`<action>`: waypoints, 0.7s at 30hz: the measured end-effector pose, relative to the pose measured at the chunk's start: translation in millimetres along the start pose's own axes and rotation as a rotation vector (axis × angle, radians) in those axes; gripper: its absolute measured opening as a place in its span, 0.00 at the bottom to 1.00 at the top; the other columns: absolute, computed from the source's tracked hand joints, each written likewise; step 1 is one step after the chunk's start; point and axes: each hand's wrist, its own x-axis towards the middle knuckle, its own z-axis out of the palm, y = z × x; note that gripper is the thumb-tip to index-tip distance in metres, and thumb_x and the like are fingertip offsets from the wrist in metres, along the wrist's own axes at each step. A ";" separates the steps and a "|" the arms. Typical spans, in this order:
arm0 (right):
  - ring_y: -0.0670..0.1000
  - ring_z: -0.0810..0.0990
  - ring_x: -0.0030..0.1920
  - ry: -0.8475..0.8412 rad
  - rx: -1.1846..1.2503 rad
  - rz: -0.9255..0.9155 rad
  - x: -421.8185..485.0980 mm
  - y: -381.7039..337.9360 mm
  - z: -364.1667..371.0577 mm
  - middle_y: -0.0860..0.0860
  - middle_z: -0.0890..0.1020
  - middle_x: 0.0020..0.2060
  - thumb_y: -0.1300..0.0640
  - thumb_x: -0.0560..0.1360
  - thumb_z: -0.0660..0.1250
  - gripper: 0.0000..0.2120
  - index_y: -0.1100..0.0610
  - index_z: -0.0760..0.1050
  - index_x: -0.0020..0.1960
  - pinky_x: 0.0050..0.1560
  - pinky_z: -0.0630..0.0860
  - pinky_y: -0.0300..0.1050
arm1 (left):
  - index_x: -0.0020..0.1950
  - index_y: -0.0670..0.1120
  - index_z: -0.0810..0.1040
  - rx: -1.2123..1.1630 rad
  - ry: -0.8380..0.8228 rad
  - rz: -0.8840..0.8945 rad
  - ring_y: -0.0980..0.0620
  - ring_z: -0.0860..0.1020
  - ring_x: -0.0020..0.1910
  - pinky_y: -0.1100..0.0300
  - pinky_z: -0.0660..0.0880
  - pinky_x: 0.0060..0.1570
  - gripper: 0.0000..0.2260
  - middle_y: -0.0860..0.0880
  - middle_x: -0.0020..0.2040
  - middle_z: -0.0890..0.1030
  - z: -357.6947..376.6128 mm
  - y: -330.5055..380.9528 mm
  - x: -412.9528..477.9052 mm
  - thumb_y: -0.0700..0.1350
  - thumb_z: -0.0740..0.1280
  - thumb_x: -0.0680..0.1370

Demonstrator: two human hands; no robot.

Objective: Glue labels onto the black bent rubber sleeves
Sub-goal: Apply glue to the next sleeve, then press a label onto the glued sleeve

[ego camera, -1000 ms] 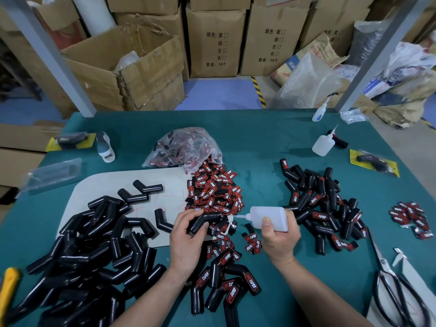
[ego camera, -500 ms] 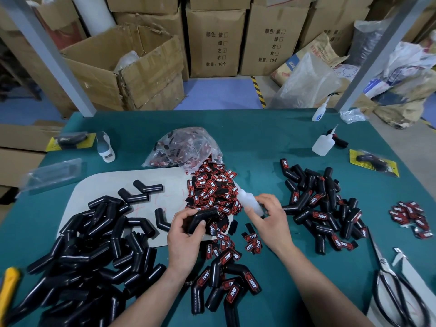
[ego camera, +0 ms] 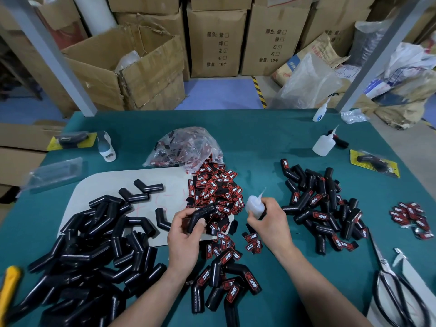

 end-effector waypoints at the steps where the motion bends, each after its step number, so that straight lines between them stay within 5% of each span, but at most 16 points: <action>1: 0.43 0.75 0.40 -0.012 -0.013 0.008 0.1 0.2 1.3 0.42 0.75 0.42 0.50 0.69 0.72 0.13 0.45 0.69 0.47 0.36 0.70 0.38 | 0.56 0.64 0.80 -0.005 -0.003 0.006 0.47 0.85 0.46 0.58 0.81 0.49 0.17 0.47 0.46 0.86 0.0 0.0 -0.3 0.40 0.73 0.79; 5: 0.45 0.75 0.48 0.062 0.114 0.035 -4.7 -9.5 -2.9 0.47 0.73 0.53 0.50 0.69 0.75 0.23 0.52 0.69 0.59 0.47 0.72 0.37 | 0.56 0.63 0.80 -0.018 -0.002 0.016 0.48 0.84 0.43 0.60 0.81 0.48 0.17 0.46 0.44 0.85 -1.1 -0.8 -0.3 0.39 0.72 0.79; 7: 0.48 0.72 0.50 0.356 0.153 -0.207 -9.8 -19.0 -12.6 0.50 0.70 0.54 0.50 0.71 0.73 0.23 0.58 0.69 0.60 0.52 0.70 0.36 | 0.56 0.63 0.80 -0.014 -0.006 0.026 0.49 0.84 0.44 0.61 0.81 0.48 0.17 0.46 0.45 0.85 -0.6 -0.8 0.4 0.39 0.72 0.80; 9: 0.49 0.72 0.46 0.449 0.086 -0.610 -20.3 -24.7 -14.6 0.51 0.73 0.47 0.52 0.77 0.67 0.10 0.58 0.72 0.51 0.49 0.70 0.35 | 0.56 0.63 0.80 -0.010 -0.011 0.033 0.50 0.84 0.43 0.62 0.80 0.46 0.18 0.46 0.45 0.85 -0.8 -0.6 0.8 0.39 0.72 0.79; 12: 0.48 0.78 0.45 0.106 -0.031 -0.778 -34.7 -35.9 2.0 0.49 0.80 0.44 0.54 0.81 0.65 0.08 0.57 0.81 0.50 0.44 0.79 0.40 | 0.56 0.63 0.80 0.001 -0.011 0.045 0.50 0.84 0.42 0.62 0.80 0.46 0.16 0.46 0.44 0.85 0.0 -0.2 1.3 0.41 0.73 0.79; 16: 0.51 0.82 0.45 -0.131 -0.041 -0.626 -29.7 -44.3 20.2 0.54 0.81 0.47 0.58 0.75 0.75 0.11 0.62 0.83 0.55 0.48 0.80 0.41 | 0.57 0.62 0.79 0.027 -0.013 0.066 0.50 0.85 0.45 0.60 0.81 0.49 0.13 0.49 0.46 0.85 0.6 -0.1 1.1 0.56 0.73 0.73; 21: 0.53 0.81 0.48 -0.263 -0.048 -0.396 -24.9 -47.4 20.3 0.55 0.81 0.50 0.53 0.74 0.75 0.17 0.62 0.83 0.58 0.52 0.78 0.45 | 0.57 0.63 0.79 0.022 -0.015 0.081 0.48 0.85 0.48 0.57 0.79 0.51 0.14 0.51 0.49 0.86 0.8 -2.4 0.2 0.58 0.73 0.72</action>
